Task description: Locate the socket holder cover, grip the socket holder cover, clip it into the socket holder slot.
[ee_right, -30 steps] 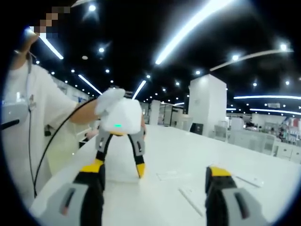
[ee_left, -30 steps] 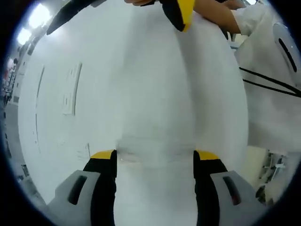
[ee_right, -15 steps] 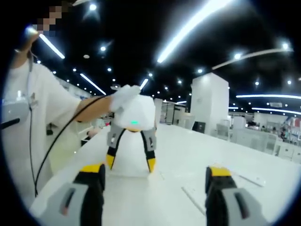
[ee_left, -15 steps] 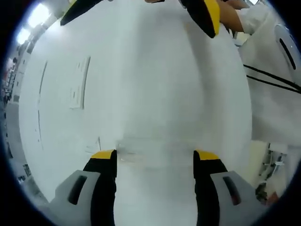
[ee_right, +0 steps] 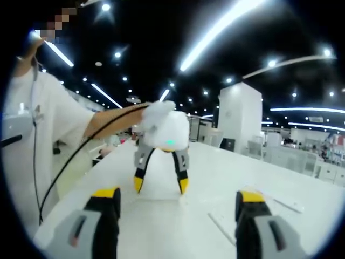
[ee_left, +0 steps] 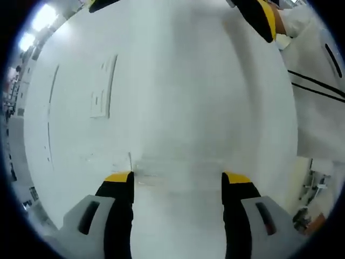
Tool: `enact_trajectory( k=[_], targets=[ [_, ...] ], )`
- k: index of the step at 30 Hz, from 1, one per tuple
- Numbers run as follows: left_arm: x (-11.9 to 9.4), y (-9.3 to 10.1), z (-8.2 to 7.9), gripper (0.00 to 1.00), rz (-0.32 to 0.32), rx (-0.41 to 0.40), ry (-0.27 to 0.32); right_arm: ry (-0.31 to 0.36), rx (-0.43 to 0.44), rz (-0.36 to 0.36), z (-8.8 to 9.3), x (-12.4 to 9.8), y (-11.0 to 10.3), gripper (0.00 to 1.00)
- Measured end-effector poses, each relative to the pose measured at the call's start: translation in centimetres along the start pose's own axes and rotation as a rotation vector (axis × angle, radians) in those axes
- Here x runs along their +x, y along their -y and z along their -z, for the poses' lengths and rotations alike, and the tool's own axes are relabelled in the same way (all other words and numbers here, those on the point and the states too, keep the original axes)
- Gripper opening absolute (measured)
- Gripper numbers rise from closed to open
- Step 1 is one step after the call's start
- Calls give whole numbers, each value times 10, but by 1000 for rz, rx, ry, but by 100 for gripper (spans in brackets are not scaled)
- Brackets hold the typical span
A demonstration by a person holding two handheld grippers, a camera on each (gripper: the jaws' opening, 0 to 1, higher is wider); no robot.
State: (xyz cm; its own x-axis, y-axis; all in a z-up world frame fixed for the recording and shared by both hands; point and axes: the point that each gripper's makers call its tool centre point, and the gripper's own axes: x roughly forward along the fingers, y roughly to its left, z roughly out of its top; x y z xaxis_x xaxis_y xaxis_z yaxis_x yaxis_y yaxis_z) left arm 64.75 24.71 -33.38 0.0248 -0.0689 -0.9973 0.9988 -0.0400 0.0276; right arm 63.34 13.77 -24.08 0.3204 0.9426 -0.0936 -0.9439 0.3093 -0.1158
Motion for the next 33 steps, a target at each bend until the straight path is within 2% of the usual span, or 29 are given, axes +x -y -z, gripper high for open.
enact_trajectory(
  k=[12, 33],
  targets=[
    [3, -6, -4, 65, 15, -8, 16, -6, 1, -5, 2, 0, -1, 88],
    [9, -12, -6, 65, 14, -21, 4, -25, -12, -18, 5, 2, -6, 87]
  ],
)
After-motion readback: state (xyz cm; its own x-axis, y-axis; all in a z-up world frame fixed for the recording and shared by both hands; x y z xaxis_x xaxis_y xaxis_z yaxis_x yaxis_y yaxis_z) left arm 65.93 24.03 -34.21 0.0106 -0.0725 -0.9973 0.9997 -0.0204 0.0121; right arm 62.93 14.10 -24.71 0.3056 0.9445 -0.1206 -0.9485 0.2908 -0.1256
